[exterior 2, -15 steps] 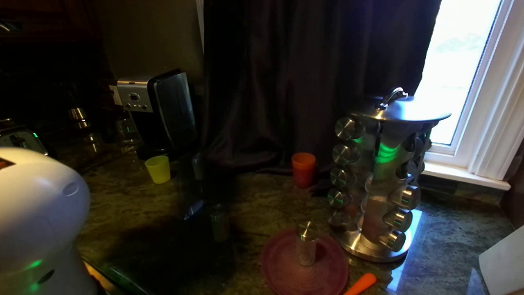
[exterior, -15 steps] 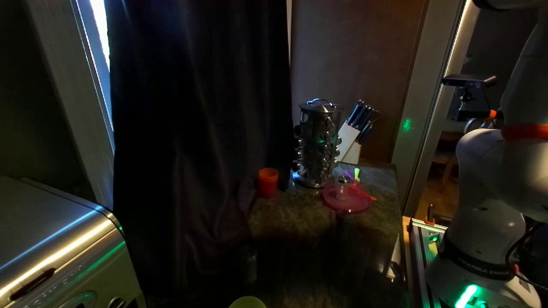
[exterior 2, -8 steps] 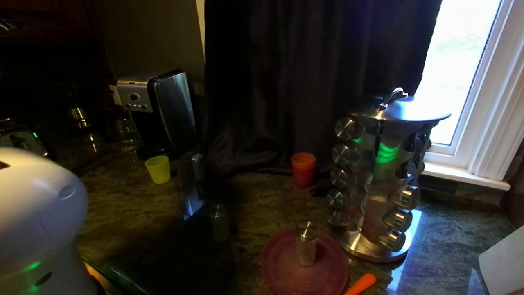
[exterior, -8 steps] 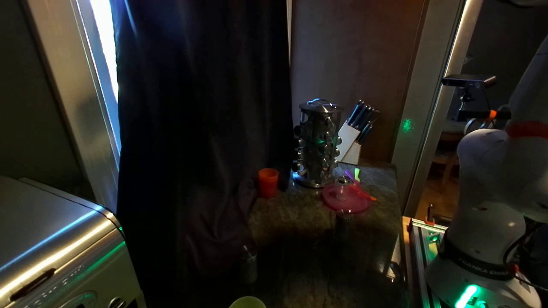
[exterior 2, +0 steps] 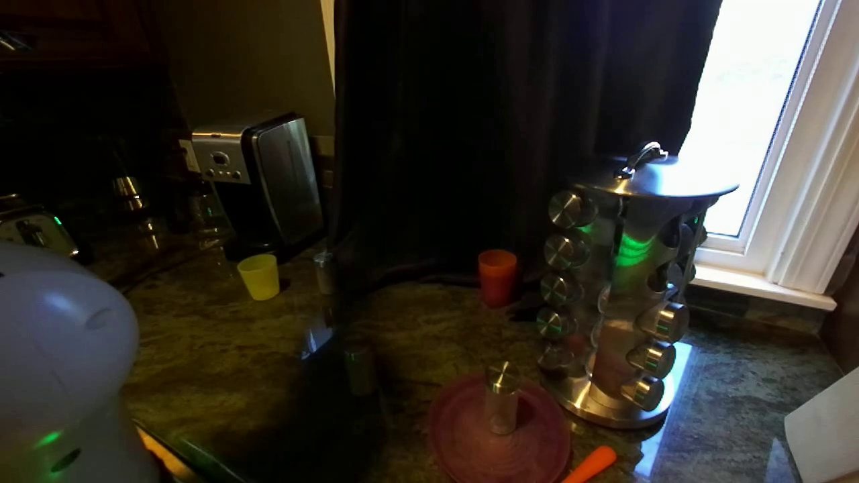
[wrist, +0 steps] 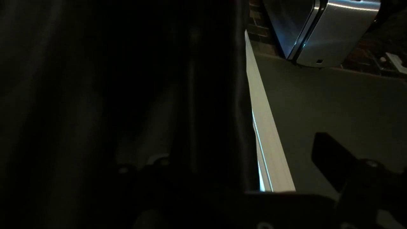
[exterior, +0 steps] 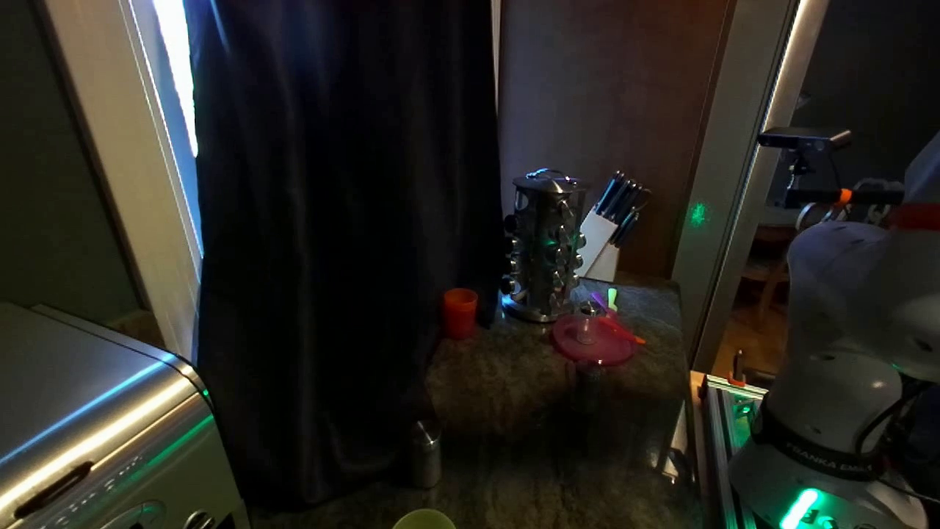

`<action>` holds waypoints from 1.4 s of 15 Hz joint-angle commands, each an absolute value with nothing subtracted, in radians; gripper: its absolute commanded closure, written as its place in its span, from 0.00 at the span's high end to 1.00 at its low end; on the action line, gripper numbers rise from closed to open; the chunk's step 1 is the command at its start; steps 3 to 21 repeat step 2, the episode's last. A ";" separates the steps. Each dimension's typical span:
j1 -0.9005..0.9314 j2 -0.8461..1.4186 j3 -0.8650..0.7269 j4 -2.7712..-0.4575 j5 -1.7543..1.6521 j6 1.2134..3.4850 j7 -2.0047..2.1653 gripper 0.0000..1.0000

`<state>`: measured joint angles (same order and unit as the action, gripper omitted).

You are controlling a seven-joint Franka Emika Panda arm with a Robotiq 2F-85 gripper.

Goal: Pull the black curtains to the left

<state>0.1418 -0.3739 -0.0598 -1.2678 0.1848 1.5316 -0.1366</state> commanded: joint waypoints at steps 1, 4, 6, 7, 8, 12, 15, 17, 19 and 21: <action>0.141 -0.384 -0.063 -1.281 0.186 1.532 -0.137 1.00; 0.141 -0.389 -0.062 -1.290 0.187 1.532 -0.137 1.00; 0.141 -0.389 -0.062 -1.290 0.187 1.532 -0.137 1.00; 0.141 -0.389 -0.062 -1.290 0.187 1.532 -0.137 1.00; 0.141 -0.389 -0.062 -1.290 0.187 1.532 -0.137 1.00; 0.141 -0.389 -0.062 -1.290 0.187 1.532 -0.137 1.00; 0.141 -0.389 -0.062 -1.290 0.187 1.532 -0.137 1.00; 0.141 -0.389 -0.062 -1.290 0.187 1.532 -0.137 1.00; 0.141 -0.389 -0.062 -1.290 0.187 1.532 -0.137 1.00; 0.141 -0.389 -0.062 -1.290 0.187 1.532 -0.137 1.00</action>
